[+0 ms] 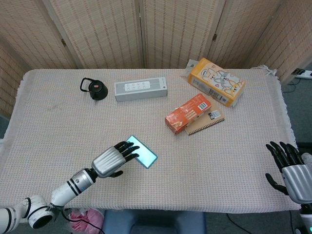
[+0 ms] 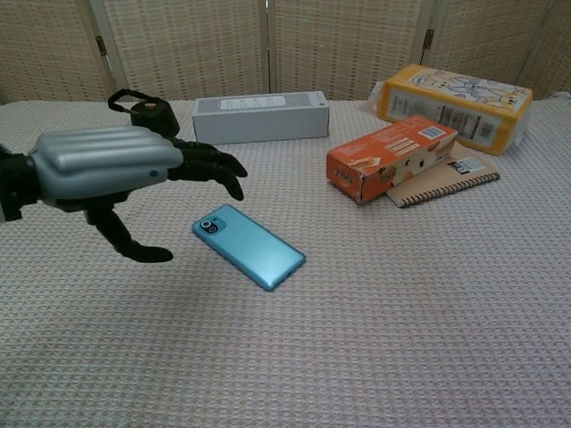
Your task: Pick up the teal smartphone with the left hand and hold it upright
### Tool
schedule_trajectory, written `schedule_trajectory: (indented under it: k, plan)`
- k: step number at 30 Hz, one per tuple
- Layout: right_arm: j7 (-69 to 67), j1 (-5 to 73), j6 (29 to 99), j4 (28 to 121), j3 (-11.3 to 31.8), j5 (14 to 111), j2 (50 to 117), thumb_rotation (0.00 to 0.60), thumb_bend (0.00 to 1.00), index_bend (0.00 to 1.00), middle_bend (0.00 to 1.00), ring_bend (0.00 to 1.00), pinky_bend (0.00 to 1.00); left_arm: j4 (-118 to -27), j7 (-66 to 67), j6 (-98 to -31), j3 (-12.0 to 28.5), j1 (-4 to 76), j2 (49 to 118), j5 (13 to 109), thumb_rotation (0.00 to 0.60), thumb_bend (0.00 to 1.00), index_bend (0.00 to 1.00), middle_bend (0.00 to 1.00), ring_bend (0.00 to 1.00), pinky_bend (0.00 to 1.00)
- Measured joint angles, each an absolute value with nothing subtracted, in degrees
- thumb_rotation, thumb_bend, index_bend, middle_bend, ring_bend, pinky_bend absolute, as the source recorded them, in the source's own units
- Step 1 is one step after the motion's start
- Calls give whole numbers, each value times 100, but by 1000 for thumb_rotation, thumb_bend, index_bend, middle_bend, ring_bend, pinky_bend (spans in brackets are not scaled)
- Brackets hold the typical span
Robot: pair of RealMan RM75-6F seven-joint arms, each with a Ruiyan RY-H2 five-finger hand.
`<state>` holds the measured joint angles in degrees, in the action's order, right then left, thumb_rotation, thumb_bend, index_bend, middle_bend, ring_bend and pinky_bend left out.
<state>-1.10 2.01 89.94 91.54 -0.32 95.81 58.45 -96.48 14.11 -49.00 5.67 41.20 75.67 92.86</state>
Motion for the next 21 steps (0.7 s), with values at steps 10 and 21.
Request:
schedule_trajectory:
  k: [10, 21]
  plan:
    - [-170, 217, 8941, 9105, -24, 9529, 5854, 600, 244, 62, 84, 59, 102, -9202, 2624, -4059, 893, 4834, 8357, 7958, 600, 279, 205, 98, 95, 172]
    - [-248, 251, 8875, 9041, -8, 9475, 5872, 600, 245, 62, 84, 58, 102, -8764, 3656, -3669, 942, 5507, 8845, 6575, 600, 280, 225, 98, 95, 170]
